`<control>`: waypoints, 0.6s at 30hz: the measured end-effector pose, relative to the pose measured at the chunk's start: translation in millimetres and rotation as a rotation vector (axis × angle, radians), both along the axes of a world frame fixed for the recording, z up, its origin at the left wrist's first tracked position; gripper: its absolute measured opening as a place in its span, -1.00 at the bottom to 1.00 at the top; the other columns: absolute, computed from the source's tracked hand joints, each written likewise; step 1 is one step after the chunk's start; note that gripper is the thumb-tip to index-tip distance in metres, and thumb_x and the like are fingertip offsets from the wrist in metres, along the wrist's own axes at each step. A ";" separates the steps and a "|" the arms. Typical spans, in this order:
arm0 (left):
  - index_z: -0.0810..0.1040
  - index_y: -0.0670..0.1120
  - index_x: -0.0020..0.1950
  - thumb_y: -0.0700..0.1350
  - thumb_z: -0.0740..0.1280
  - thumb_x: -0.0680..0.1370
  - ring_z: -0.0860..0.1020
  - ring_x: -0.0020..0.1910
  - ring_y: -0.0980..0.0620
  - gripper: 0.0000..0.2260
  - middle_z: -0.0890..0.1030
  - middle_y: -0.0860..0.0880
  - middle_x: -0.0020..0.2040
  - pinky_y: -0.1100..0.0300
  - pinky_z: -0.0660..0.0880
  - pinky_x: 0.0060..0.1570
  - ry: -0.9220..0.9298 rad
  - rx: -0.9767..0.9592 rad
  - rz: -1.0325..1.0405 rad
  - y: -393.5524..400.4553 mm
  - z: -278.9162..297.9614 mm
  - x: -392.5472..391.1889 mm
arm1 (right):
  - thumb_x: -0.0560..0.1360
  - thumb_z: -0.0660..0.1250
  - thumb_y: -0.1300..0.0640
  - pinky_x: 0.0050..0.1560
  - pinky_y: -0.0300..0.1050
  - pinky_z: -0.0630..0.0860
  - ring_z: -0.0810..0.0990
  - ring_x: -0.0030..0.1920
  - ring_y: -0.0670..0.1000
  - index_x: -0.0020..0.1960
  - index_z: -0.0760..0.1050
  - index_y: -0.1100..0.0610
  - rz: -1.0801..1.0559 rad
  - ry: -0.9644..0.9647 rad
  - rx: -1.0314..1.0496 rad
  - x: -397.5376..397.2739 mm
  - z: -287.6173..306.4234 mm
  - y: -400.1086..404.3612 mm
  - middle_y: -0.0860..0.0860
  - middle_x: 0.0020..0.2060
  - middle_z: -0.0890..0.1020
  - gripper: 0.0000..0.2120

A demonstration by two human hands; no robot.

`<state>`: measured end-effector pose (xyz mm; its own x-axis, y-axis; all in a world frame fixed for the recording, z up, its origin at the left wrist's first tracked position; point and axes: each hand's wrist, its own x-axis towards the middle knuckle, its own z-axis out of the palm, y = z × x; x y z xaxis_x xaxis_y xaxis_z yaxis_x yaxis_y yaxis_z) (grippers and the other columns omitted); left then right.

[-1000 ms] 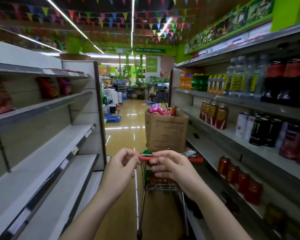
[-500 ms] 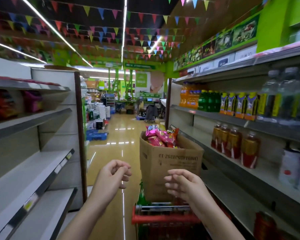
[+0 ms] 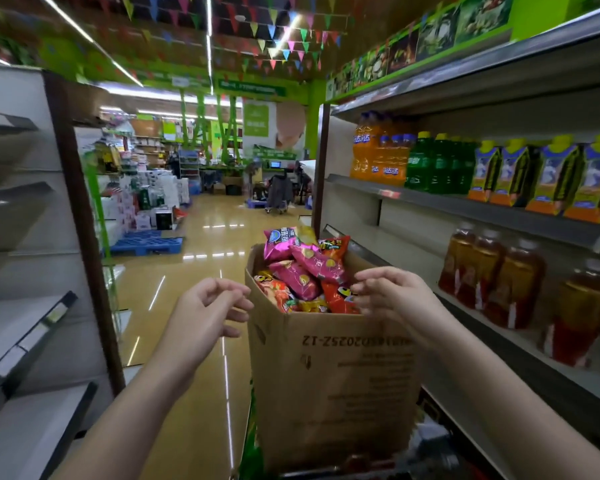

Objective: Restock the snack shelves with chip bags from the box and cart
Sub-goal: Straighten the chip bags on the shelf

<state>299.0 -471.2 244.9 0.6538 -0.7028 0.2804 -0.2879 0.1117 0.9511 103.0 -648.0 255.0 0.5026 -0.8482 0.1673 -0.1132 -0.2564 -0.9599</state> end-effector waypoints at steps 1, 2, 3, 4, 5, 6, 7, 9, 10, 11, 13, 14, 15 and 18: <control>0.58 -0.14 0.00 -0.22 0.21 0.62 0.61 -0.14 -0.03 -0.84 0.65 -0.09 -0.14 0.15 0.56 -0.24 -0.001 0.003 0.014 -17.4 1.6 9.2 | 0.63 0.21 0.21 0.02 0.00 0.64 0.70 -0.03 0.05 0.11 0.57 0.15 0.007 0.033 -0.016 14.0 2.0 -24.0 0.08 -0.05 0.70 -0.83; 0.58 -0.14 0.00 -0.22 0.21 0.62 0.61 -0.15 -0.02 -0.84 0.65 -0.09 -0.14 0.14 0.55 -0.22 -0.002 0.004 0.027 -35.8 3.9 18.1 | 0.62 0.21 0.22 0.00 -0.02 0.65 0.70 -0.03 0.05 0.11 0.56 0.15 0.014 0.071 -0.033 30.2 2.1 -49.4 0.09 -0.05 0.69 -0.83; 0.58 -0.15 0.00 -0.23 0.20 0.62 0.61 -0.15 -0.02 -0.84 0.65 -0.10 -0.15 0.13 0.55 -0.21 0.002 0.008 0.038 -54.1 8.1 27.1 | 0.62 0.22 0.22 -0.02 -0.04 0.65 0.69 -0.04 0.05 0.12 0.55 0.16 0.022 0.119 -0.054 46.6 3.2 -74.5 0.09 -0.04 0.69 -0.84; 0.57 -0.15 0.00 -0.23 0.20 0.62 0.60 -0.16 -0.02 -0.85 0.65 -0.10 -0.15 0.12 0.55 -0.21 0.006 0.014 0.045 -73.9 12.8 36.3 | 0.61 0.23 0.21 -0.03 -0.06 0.64 0.68 -0.05 0.04 0.12 0.54 0.16 0.031 0.178 -0.075 63.4 2.8 -101.2 0.10 -0.04 0.67 -0.85; 0.57 -0.16 -0.01 -0.23 0.20 0.62 0.60 -0.17 -0.02 -0.85 0.64 -0.10 -0.16 0.12 0.54 -0.22 0.007 0.019 0.045 -94.8 18.1 45.2 | 0.61 0.24 0.20 -0.04 -0.07 0.64 0.67 -0.06 0.02 0.14 0.52 0.17 0.045 0.251 -0.102 80.0 1.6 -127.8 0.09 -0.04 0.66 -0.85; 0.57 -0.15 -0.02 -0.23 0.21 0.62 0.59 -0.18 -0.02 -0.85 0.64 -0.10 -0.18 0.13 0.54 -0.23 0.002 0.021 0.046 -114.4 22.8 53.6 | 0.61 0.25 0.17 -0.06 -0.11 0.64 0.65 -0.07 -0.01 0.18 0.50 0.18 0.062 0.358 -0.159 95.7 -0.3 -153.1 0.08 -0.02 0.64 -0.82; 0.58 -0.15 -0.04 -0.24 0.21 0.62 0.59 -0.18 -0.02 -0.85 0.64 -0.09 -0.19 0.14 0.53 -0.24 -0.003 0.027 0.051 -133.2 27.2 61.0 | 0.61 0.26 0.14 -0.10 -0.18 0.61 0.62 -0.06 -0.03 0.24 0.45 0.18 0.085 0.493 -0.236 110.4 -2.5 -176.3 0.07 0.04 0.62 -0.77; 0.58 -0.13 -0.07 -0.24 0.22 0.61 0.59 -0.21 -0.01 -0.84 0.65 -0.07 -0.22 0.13 0.53 -0.24 -0.005 0.024 0.061 -164.0 33.9 74.8 | 0.58 0.31 0.06 -0.09 -0.26 0.54 0.57 0.08 -0.02 0.41 0.30 0.20 0.142 0.753 -0.375 136.5 -8.3 -216.0 0.09 0.24 0.53 -0.54; 0.58 -0.13 -0.07 -0.24 0.22 0.61 0.59 -0.22 0.00 -0.84 0.65 -0.05 -0.24 0.13 0.54 -0.24 -0.005 0.020 0.063 -176.9 36.2 80.2 | 0.57 0.33 0.01 0.02 -0.23 0.53 0.53 0.21 0.03 0.49 0.18 0.23 0.160 0.861 -0.418 148.0 -11.9 -232.9 0.13 0.34 0.44 -0.39; 0.58 -0.13 -0.06 -0.24 0.22 0.61 0.59 -0.23 0.01 -0.84 0.65 -0.04 -0.25 0.13 0.55 -0.24 -0.001 0.024 0.062 -189.8 36.1 85.2 | 0.54 0.35 -0.05 0.19 -0.13 0.50 0.44 0.34 0.10 0.54 0.06 0.25 0.167 0.958 -0.448 158.3 -17.5 -249.8 0.17 0.44 0.34 -0.24; 0.58 -0.14 -0.04 -0.23 0.22 0.61 0.60 -0.25 0.05 -0.86 0.65 -0.03 -0.25 0.21 0.55 -0.29 -0.016 0.053 0.057 -211.4 36.6 94.5 | 0.48 0.39 -0.17 0.42 0.04 0.34 0.24 0.49 0.19 0.58 -0.12 0.23 0.188 1.099 -0.441 173.9 -27.6 -275.3 0.20 0.54 0.12 -0.03; 0.58 -0.14 -0.03 -0.22 0.23 0.61 0.61 -0.24 0.05 -0.86 0.65 -0.05 -0.23 0.24 0.55 -0.31 -0.031 0.075 0.054 -220.9 37.1 100.0 | 0.44 0.42 -0.19 0.45 0.07 0.29 0.19 0.51 0.20 0.58 -0.17 0.20 0.217 1.134 -0.408 181.4 -34.6 -285.1 0.20 0.56 0.08 0.04; 0.58 -0.15 -0.02 -0.22 0.23 0.61 0.61 -0.23 0.05 -0.86 0.66 -0.06 -0.21 0.26 0.55 -0.32 -0.040 0.086 0.048 -230.2 38.1 105.0 | 0.41 0.46 -0.17 0.45 0.10 0.29 0.19 0.51 0.20 0.59 -0.21 0.17 0.241 1.158 -0.389 186.7 -41.7 -292.7 0.19 0.56 0.08 0.09; 0.59 -0.15 -0.03 -0.21 0.23 0.62 0.62 -0.21 0.01 -0.85 0.66 -0.06 -0.22 0.23 0.54 -0.30 -0.041 0.113 0.021 -251.3 37.7 117.9 | 0.42 0.49 -0.07 0.32 0.06 0.44 0.42 0.36 0.19 0.57 -0.11 0.16 0.271 1.202 -0.505 192.9 -55.5 -304.2 0.19 0.42 0.37 0.01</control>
